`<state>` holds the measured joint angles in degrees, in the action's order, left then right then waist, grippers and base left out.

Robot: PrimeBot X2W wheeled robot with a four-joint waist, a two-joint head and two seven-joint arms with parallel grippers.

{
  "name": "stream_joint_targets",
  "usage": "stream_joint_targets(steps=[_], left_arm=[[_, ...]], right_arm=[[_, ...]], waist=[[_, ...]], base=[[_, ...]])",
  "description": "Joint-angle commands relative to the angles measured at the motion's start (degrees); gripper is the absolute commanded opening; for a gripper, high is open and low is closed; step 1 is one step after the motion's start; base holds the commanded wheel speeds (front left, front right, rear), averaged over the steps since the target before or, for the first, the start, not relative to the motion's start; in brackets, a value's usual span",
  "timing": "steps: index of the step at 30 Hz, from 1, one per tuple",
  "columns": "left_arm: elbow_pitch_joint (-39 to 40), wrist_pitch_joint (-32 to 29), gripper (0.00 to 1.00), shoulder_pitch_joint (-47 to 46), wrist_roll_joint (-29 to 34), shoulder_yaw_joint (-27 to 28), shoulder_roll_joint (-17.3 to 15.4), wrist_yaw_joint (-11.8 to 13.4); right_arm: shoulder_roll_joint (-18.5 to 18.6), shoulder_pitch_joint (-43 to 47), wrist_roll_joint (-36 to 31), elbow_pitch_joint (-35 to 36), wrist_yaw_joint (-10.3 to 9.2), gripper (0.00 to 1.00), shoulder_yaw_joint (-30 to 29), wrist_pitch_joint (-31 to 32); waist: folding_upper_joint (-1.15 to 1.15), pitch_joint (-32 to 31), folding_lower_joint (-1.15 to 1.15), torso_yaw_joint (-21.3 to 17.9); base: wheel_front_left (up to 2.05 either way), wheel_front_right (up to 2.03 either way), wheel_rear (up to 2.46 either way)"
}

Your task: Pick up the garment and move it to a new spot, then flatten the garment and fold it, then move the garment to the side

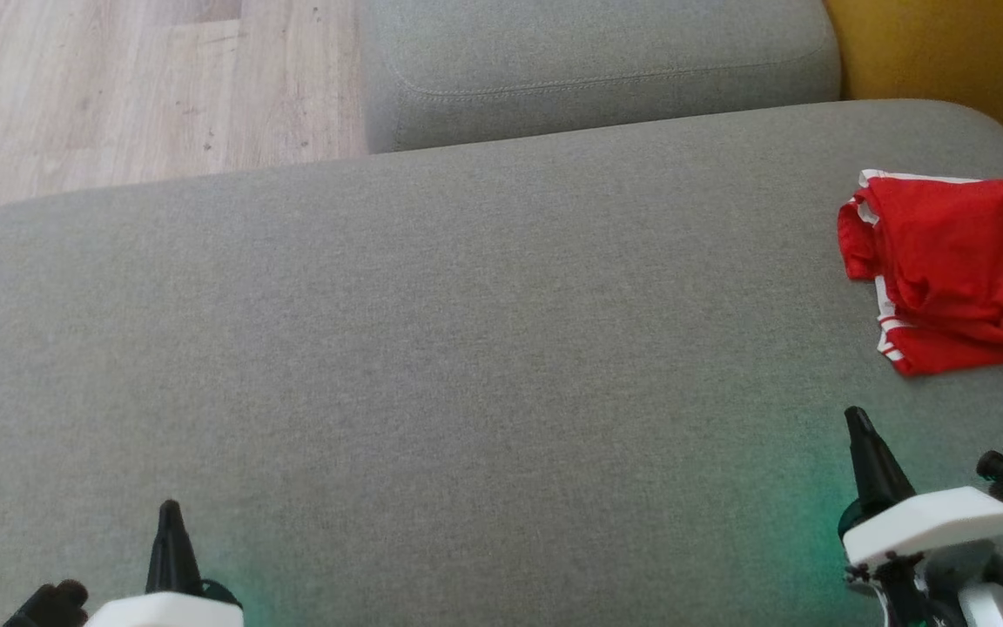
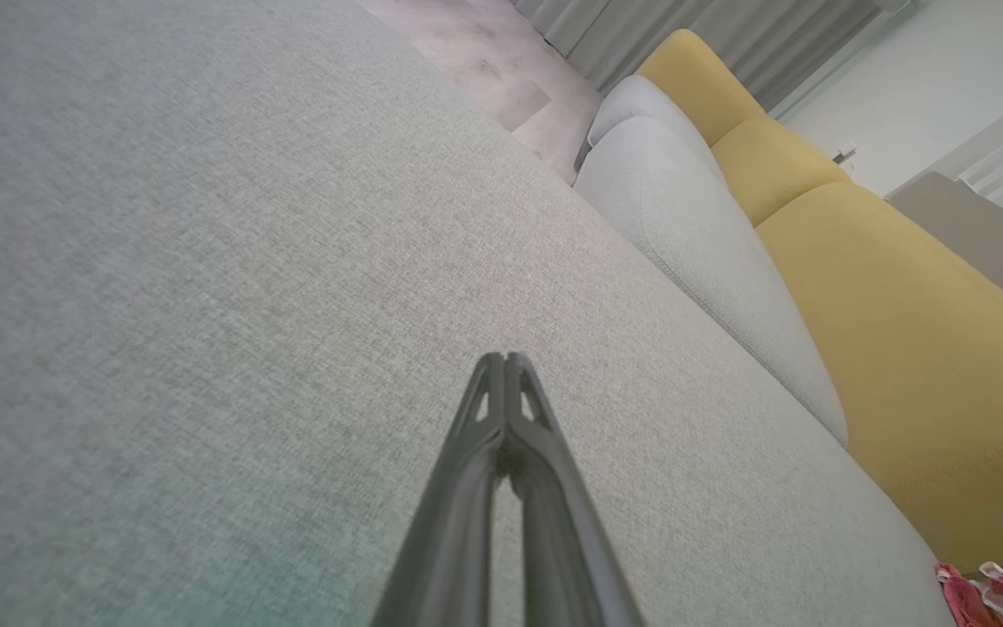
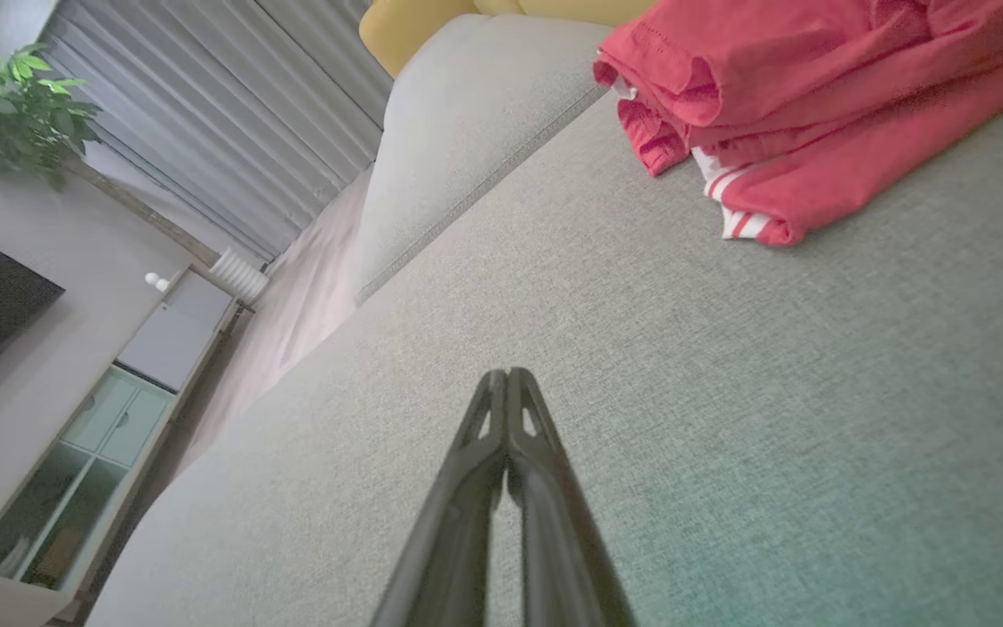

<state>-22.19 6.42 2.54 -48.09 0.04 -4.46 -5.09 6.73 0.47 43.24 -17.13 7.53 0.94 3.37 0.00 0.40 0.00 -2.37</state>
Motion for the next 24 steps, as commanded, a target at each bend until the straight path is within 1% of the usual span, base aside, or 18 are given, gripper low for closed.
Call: stream_joint_targets(steps=[1, 24], left_arm=[[2.00, -0.39, 0.00, -2.91, -1.44, 1.39, -0.15, -0.30], [3.85, -4.18, 0.00, -4.67, -14.30, 2.94, 0.37, -0.93]], right_arm=[[0.14, -3.44, 1.72, 2.25, -0.02, 0.00, -0.27, 0.17], [-1.07, -4.41, 15.96, 2.51, -0.02, 0.00, -2.46, 1.08]], waist=[[0.00, 0.00, 0.00, 0.04], [0.00, -0.07, 0.00, 0.74]], base=[[0.00, 0.00, 0.00], [0.00, 0.00, 0.00]])
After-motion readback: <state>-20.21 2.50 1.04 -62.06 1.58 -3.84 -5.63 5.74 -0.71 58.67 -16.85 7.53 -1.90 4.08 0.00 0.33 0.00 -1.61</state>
